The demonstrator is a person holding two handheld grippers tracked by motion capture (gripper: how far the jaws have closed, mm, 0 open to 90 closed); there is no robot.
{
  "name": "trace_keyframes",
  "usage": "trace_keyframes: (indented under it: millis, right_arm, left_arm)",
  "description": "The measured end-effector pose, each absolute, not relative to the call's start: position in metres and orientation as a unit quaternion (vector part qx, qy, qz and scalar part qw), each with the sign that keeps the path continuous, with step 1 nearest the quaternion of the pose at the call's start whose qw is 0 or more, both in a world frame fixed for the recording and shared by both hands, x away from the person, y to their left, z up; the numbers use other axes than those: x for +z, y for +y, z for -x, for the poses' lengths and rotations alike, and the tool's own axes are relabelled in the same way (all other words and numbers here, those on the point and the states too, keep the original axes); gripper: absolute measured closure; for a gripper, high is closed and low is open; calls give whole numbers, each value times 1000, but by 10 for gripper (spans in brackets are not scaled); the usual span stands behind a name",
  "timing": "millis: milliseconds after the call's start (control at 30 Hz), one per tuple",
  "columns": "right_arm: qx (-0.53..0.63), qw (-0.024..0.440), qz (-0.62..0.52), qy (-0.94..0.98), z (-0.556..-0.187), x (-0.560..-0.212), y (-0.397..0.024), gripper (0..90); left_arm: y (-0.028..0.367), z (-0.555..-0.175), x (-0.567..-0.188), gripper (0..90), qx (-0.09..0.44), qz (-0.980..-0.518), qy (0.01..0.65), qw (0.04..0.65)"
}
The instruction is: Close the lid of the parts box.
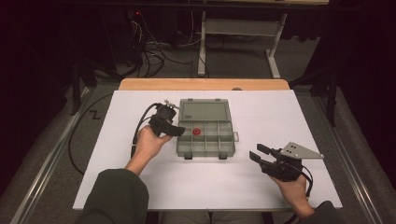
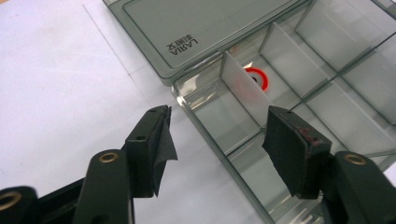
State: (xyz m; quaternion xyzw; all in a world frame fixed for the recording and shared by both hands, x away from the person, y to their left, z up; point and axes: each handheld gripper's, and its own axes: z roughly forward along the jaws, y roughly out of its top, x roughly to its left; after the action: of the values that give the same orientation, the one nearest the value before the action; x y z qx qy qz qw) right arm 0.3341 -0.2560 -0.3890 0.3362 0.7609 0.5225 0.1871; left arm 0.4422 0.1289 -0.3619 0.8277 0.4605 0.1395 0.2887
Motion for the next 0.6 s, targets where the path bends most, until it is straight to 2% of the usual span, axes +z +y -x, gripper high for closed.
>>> trace_keyframes:
  millis: [600]
  right_arm:
    - [485,158,-345,788,-364,-389,-223,604]
  left_arm:
    - [137,-444,-364,408,138,-821,469,294]
